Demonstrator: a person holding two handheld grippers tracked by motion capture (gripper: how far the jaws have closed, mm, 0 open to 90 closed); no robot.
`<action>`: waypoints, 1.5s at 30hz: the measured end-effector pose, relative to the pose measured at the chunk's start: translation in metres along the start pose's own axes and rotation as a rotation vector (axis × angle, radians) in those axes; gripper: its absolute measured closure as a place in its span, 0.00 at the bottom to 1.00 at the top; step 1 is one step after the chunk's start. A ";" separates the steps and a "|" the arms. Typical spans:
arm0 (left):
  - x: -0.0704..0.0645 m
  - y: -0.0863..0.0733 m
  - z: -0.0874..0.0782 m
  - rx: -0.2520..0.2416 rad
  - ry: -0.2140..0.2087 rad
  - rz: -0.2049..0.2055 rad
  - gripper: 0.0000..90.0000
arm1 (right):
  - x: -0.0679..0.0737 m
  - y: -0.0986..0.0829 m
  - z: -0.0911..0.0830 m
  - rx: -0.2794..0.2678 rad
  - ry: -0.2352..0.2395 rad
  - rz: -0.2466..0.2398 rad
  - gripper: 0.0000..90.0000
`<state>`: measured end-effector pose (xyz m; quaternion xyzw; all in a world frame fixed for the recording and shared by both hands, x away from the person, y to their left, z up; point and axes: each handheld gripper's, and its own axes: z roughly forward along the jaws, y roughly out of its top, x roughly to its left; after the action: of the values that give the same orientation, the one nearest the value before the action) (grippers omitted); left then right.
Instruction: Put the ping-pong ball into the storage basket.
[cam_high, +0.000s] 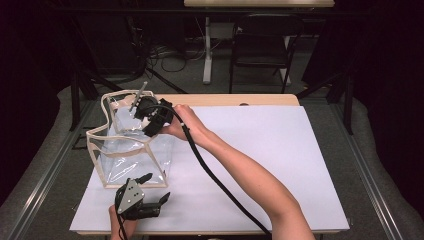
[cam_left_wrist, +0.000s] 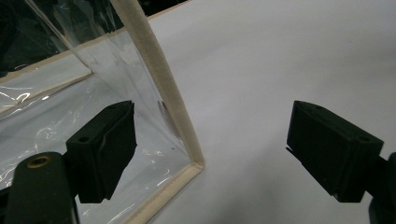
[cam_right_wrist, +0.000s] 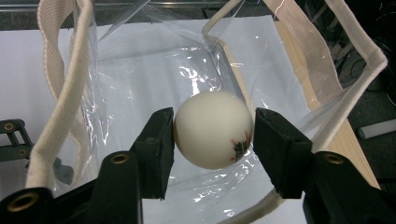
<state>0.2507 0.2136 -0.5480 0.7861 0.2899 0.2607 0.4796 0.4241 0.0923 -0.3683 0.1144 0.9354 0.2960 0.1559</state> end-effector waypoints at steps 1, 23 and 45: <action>0.000 0.000 0.000 0.000 0.000 0.000 0.18 | 0.000 0.000 0.000 0.001 0.000 0.001 0.49; 0.000 0.000 0.000 0.001 0.001 -0.005 0.18 | -0.013 -0.031 -0.055 -0.203 -0.005 0.076 0.07; 0.000 0.000 0.000 0.003 -0.001 0.001 0.18 | -0.015 -0.083 -0.085 -0.244 -0.054 0.101 0.03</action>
<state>0.2503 0.2136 -0.5480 0.7872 0.2897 0.2601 0.4783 0.3975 -0.0230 -0.3475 0.1495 0.8810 0.4118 0.1789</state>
